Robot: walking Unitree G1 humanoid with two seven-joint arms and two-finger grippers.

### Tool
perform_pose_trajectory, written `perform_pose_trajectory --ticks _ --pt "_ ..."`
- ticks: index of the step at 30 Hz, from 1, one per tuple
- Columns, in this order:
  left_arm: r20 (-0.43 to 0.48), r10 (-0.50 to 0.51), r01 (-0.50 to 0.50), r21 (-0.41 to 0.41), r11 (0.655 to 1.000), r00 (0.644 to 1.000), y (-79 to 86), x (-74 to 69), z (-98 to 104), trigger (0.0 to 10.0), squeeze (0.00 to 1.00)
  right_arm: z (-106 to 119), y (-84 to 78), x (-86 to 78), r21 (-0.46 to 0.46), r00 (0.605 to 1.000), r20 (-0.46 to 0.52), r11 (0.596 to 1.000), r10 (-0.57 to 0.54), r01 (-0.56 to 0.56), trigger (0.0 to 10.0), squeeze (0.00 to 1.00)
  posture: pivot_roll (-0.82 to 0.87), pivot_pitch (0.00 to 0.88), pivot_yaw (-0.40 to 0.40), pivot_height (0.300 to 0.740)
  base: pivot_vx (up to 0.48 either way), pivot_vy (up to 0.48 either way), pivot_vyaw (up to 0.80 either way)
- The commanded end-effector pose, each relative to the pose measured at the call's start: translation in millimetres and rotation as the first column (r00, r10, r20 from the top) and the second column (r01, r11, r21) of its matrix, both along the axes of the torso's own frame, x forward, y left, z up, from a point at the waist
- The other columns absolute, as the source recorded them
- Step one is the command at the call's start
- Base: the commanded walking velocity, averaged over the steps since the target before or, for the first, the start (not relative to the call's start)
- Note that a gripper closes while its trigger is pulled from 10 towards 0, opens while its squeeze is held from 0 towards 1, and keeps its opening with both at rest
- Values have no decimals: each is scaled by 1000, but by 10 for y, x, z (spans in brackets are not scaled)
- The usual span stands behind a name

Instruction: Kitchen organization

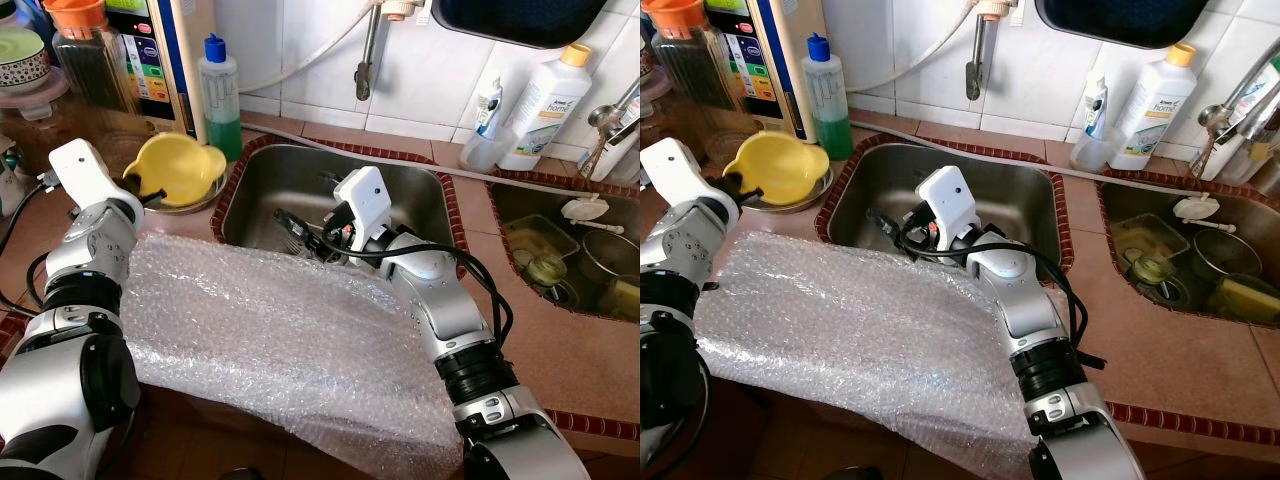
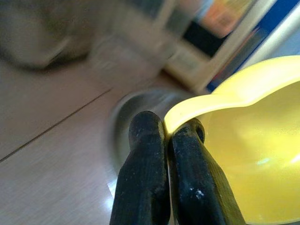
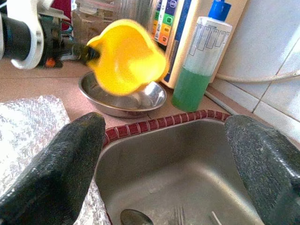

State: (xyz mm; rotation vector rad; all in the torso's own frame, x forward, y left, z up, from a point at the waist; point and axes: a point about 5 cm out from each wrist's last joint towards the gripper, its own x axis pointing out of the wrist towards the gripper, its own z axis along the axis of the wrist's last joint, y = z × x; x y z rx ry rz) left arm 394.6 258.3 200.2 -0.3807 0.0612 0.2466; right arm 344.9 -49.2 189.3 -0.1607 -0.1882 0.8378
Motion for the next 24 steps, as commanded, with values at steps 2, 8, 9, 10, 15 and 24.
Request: perform_pose_trajectory --ticks 2,8,9,10,15,24 --pt "113 -85 85 -1 996 990 -142 45 173 0 0 35 -6 20 13 1000 11 1000 -19 19 10000 0 111 42 -66 740 0 0 0" --pt "184 -263 251 91 964 947 -511 59 247 0 0 279 -27 78 176 997 35 982 -73 65 10000 0 110 42 -67 740 0 0 0" --pt "186 -292 276 108 955 938 -577 56 250 0 0 304 -35 89 201 996 28 977 -81 74 10000 0 110 42 -67 740 0 0 0" --pt "187 -311 292 121 949 932 -621 52 251 0 0 318 -40 96 218 996 21 973 -86 79 10000 0 110 42 -67 740 0 0 0" --pt "189 -388 341 240 909 902 -852 9 241 0 0 388 -48 109 271 996 13 959 -88 81 10000 0 109 42 -65 740 0 0 0" --pt "204 -461 409 249 878 864 -1099 -49 275 0 0 342 -97 147 222 989 27 966 -145 136 10000 0 113 44 -63 740 0 0 0"
